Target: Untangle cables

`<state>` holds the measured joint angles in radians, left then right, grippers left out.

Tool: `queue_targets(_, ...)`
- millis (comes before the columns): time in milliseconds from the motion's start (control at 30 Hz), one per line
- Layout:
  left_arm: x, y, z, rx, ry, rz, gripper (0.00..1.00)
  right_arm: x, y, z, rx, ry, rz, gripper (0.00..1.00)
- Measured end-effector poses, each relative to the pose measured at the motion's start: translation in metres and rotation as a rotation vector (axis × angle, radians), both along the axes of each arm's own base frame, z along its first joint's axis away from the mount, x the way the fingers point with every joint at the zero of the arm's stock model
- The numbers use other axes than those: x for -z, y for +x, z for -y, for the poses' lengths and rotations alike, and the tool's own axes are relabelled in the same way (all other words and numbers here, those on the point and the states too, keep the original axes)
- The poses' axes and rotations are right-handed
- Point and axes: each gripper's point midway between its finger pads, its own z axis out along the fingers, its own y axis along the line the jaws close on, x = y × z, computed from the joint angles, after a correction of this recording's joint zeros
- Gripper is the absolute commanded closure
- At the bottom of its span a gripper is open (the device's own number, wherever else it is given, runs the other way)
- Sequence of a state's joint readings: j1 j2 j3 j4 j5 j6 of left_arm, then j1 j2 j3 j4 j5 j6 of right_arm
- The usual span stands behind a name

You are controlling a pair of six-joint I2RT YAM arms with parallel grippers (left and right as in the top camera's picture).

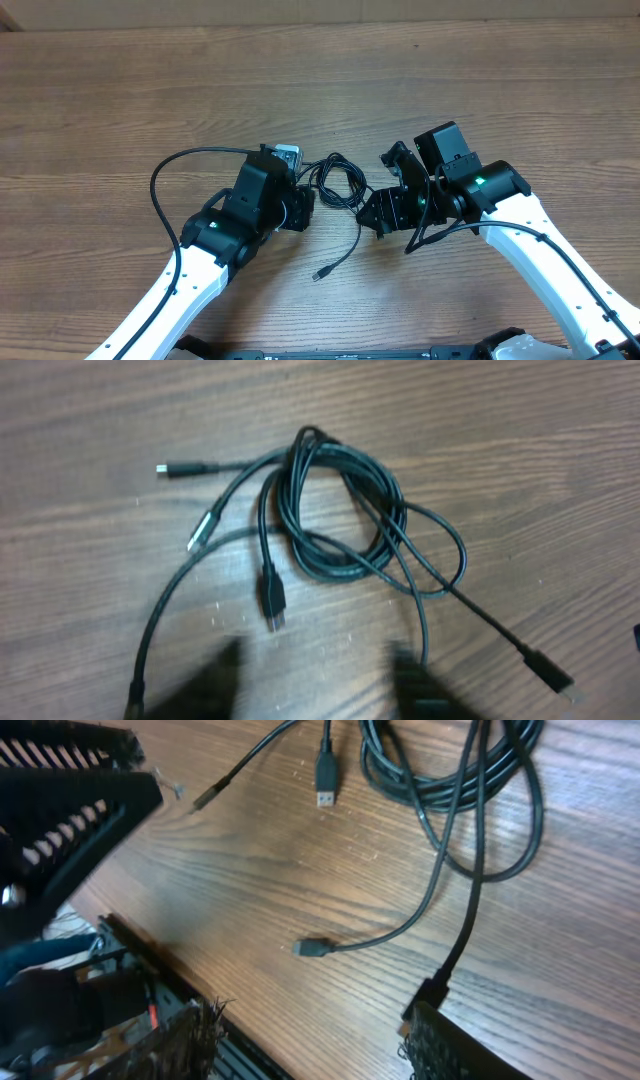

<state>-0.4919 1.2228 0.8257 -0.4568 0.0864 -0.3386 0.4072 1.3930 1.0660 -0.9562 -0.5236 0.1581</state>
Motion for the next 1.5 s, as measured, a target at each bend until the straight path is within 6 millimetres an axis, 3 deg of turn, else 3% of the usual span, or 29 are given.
queue_targets(100,-0.009,0.013,0.006,0.035,0.002,0.079,0.13,0.002,-0.002,0.003,0.015,-0.018,-0.017,0.40)
queue_targets(267,-0.013,0.044,0.019,0.063,0.003,0.200,0.21,0.005,-0.007,0.007,0.041,-0.039,-0.056,0.36)
queue_targets(433,0.021,0.070,0.028,0.055,0.032,0.200,0.32,0.007,-0.011,0.009,0.061,-0.051,-0.085,0.29)
queue_targets(567,0.053,0.081,0.034,0.041,0.037,0.162,0.34,0.007,-0.010,0.010,0.077,-0.052,-0.096,0.29)
queue_targets(667,0.068,0.087,0.037,0.042,0.038,0.160,0.37,0.007,-0.010,0.010,0.083,-0.052,-0.100,0.29)
queue_targets(733,0.075,0.092,0.040,0.046,0.037,0.167,0.45,0.007,-0.010,0.010,0.086,-0.052,-0.102,0.28)
queue_targets(833,0.085,0.095,0.042,0.057,0.046,0.169,0.51,0.007,-0.011,0.010,0.089,-0.052,-0.104,0.28)
queue_targets(1100,0.117,0.093,0.058,0.107,0.038,0.142,0.49,0.007,-0.011,0.010,0.096,-0.052,-0.110,0.28)
queue_targets(1200,0.131,0.089,0.060,0.117,0.057,0.120,0.91,0.007,-0.011,0.010,0.105,-0.052,-0.117,0.28)
queue_targets(1233,0.132,0.089,0.059,0.118,0.062,0.116,0.96,0.008,-0.012,0.010,0.107,-0.053,-0.121,0.28)
queue_targets(1400,0.133,0.087,0.057,0.116,0.078,0.097,0.96,0.008,-0.012,0.011,0.113,-0.055,-0.129,0.29)
queue_targets(1500,0.131,0.073,0.047,0.116,0.111,0.034,0.96,0.008,-0.014,0.011,0.115,-0.059,-0.137,0.29)
